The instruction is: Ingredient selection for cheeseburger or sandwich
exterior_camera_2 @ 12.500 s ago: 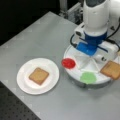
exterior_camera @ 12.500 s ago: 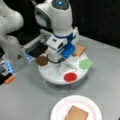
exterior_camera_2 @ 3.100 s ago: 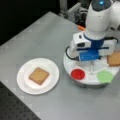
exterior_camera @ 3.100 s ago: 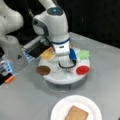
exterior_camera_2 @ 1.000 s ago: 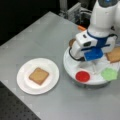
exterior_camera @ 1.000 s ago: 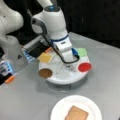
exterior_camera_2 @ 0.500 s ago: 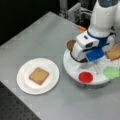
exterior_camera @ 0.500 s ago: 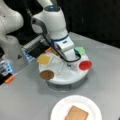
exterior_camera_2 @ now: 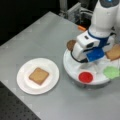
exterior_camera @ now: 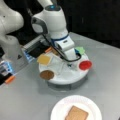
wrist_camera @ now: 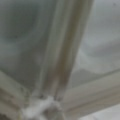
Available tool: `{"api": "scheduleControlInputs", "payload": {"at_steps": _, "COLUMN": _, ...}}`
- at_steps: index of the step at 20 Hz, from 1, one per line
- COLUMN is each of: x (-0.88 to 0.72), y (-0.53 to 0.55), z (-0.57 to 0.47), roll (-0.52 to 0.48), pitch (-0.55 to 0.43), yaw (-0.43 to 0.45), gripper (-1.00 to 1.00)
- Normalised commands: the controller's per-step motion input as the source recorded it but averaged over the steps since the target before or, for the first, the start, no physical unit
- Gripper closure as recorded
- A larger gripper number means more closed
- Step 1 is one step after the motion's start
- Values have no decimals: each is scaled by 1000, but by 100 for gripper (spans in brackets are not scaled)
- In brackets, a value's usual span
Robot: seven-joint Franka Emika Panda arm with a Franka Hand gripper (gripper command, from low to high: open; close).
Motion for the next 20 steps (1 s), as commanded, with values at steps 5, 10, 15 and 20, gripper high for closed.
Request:
{"api": "scheduleControlInputs", "payload": {"at_steps": 5, "x": 333, "y": -81, "z": -850, "roll": 32, "pitch": 116, "yaw": 482, "gripper": -100}}
{"api": "scheduleControlInputs", "payload": {"at_steps": 10, "x": 323, "y": -117, "z": -828, "roll": 97, "pitch": 130, "yaw": 300, "gripper": -100}}
{"api": "scheduleControlInputs", "payload": {"at_steps": 15, "x": 252, "y": -157, "z": -728, "roll": 121, "pitch": 150, "yaw": 122, "gripper": -100}}
{"api": "scheduleControlInputs", "payload": {"at_steps": 20, "x": 230, "y": -162, "z": -646, "roll": 126, "pitch": 158, "yaw": 92, "gripper": -100}}
